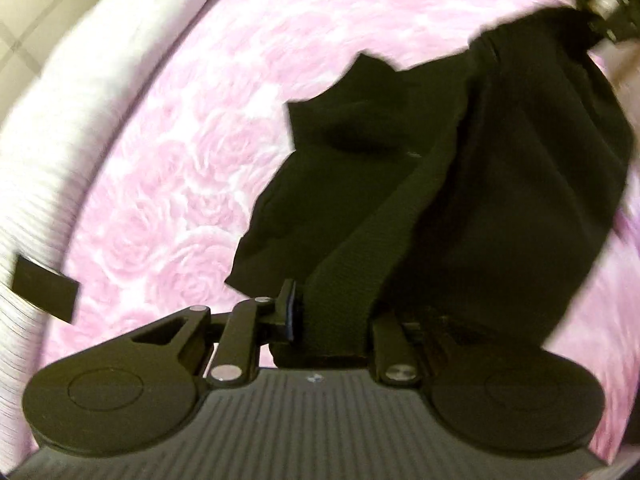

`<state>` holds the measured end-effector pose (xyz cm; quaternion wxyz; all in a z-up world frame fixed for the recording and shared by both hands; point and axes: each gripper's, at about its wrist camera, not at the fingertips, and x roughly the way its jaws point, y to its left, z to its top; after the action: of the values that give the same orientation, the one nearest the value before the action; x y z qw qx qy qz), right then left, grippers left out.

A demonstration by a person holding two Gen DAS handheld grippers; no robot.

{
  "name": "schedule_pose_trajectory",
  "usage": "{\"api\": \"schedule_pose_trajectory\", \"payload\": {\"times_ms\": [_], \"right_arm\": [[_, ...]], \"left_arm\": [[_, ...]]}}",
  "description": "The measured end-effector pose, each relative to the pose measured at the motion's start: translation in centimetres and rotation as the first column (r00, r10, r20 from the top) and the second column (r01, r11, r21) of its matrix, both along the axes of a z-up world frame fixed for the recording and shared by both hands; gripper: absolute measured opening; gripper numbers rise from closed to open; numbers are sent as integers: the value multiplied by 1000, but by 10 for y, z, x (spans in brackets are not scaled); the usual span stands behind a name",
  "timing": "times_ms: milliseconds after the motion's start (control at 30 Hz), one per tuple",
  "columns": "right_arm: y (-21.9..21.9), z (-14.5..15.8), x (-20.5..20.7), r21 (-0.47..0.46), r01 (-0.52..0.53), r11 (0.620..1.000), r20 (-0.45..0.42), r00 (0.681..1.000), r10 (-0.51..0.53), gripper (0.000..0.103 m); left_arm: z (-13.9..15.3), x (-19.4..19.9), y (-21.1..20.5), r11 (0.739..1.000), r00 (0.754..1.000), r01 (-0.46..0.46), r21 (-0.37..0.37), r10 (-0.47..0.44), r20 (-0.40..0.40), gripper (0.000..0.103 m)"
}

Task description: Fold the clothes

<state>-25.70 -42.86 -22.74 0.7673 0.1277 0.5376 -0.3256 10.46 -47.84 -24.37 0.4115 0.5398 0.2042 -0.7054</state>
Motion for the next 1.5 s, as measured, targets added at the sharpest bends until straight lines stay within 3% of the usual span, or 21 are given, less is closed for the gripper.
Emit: {"api": "schedule_pose_trajectory", "payload": {"times_ms": [100,167,200,233,300,333,467,600,633,700,800,867,900,1133,1167,1200,1267,1300,1333,1400,1500], "right_arm": [[-70,-51,-23,165,142,976,104,982,-160,11],[-104,-82,-37,263,206,943,165,953,-254,16],[-116,-89,-44,295,224,929,188,939,-287,24],[-123,-95,-51,325,242,914,213,923,-320,43],[-127,-102,-60,351,279,894,238,897,-373,58],[-125,-101,-67,375,293,880,263,876,-404,59],[-115,-94,-96,464,366,806,358,755,-549,67],[-106,-77,-120,444,511,736,402,621,-673,69],[-104,-75,-124,437,543,717,402,595,-696,69],[-98,-72,-132,425,591,686,396,560,-728,69],[-89,-76,-127,411,600,686,368,579,-728,69],[-84,-79,-119,399,594,698,368,594,-716,69],[-83,-83,-114,396,592,702,369,597,-712,69],[-79,-111,-92,369,614,698,342,609,-716,56],[-80,-112,-90,364,616,699,336,613,-715,52],[-81,-113,-89,360,618,699,329,617,-715,40],[-83,-114,-87,350,623,699,314,625,-714,32],[-84,-114,-86,346,625,700,306,630,-714,15],[-84,-113,-86,363,623,693,300,626,-720,7],[-81,-100,-86,357,635,685,300,617,-728,6],[-71,-60,-89,296,620,727,353,636,-686,6]], "left_arm": [[-45,13,-35,983,986,-154,103,159,-40,29],[-53,24,-38,965,967,-232,120,243,-82,34],[-56,29,-39,955,953,-271,125,284,-105,37],[-56,36,-36,942,935,-308,132,326,-140,42],[-52,51,-26,914,889,-377,151,403,-220,49],[-51,56,-22,902,869,-402,158,430,-246,51],[-45,79,-10,859,802,-489,148,510,-311,52],[-45,107,-15,797,715,-590,132,591,-374,52],[-46,111,-18,791,705,-598,132,597,-382,52],[-50,110,-25,810,724,-571,130,572,-387,52],[-63,95,-38,867,786,-478,140,494,-371,52],[-76,86,-46,885,812,-438,160,465,-353,52],[-81,83,-49,889,818,-425,168,457,-349,47],[-96,73,-54,912,849,-371,177,410,-332,15],[-94,72,-53,915,853,-364,174,402,-333,13],[-91,72,-52,920,856,-355,167,391,-338,11],[-81,72,-46,927,855,-350,138,376,-356,10],[-75,72,-42,929,854,-349,122,369,-366,9],[-67,72,-38,931,850,-351,103,362,-381,9],[-45,75,-27,932,839,-358,59,348,-418,9],[-12,78,-23,930,829,-369,0,329,-453,9]]}}
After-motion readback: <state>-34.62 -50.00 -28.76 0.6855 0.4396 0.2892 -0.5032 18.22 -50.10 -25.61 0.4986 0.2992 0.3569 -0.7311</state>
